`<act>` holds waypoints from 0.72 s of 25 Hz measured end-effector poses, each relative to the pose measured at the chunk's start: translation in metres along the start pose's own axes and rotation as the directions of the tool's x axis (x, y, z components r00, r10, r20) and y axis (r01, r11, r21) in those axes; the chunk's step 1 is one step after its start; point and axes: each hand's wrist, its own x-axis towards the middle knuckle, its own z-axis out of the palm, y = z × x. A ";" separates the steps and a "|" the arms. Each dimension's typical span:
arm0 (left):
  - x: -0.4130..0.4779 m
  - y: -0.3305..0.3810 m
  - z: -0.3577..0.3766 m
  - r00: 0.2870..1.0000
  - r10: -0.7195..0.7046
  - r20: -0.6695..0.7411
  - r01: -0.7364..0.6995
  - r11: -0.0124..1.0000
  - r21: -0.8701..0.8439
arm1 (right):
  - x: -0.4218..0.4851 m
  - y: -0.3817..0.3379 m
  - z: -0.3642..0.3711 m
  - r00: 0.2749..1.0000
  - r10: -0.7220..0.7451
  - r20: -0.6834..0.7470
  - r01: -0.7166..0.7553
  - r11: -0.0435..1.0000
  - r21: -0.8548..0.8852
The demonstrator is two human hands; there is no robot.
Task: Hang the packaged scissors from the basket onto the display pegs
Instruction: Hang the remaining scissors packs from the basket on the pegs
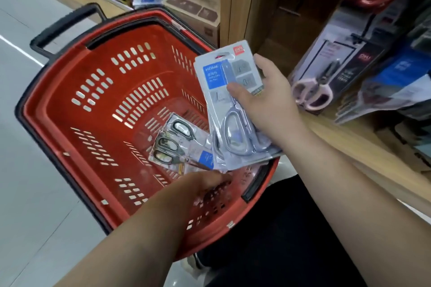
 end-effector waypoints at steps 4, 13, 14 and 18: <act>0.011 -0.010 -0.012 0.994 0.079 -0.081 -0.069 0.990 0.121 | -0.005 0.001 -0.003 0.998 -0.045 -0.047 0.045 0.999 0.000; -0.103 0.011 -0.074 0.872 0.326 -0.364 -0.452 0.822 -0.346 | -0.027 -0.024 -0.018 0.983 -0.123 -0.140 0.132 0.990 0.056; -0.121 0.015 -0.076 0.856 0.363 -0.367 -0.494 0.783 -0.378 | -0.029 -0.028 -0.021 0.978 -0.146 -0.149 0.157 0.985 0.066; -0.189 0.033 -0.067 0.793 0.541 -0.279 -0.609 0.699 -0.375 | -0.039 -0.059 -0.042 0.944 -0.241 -0.225 0.264 0.961 0.078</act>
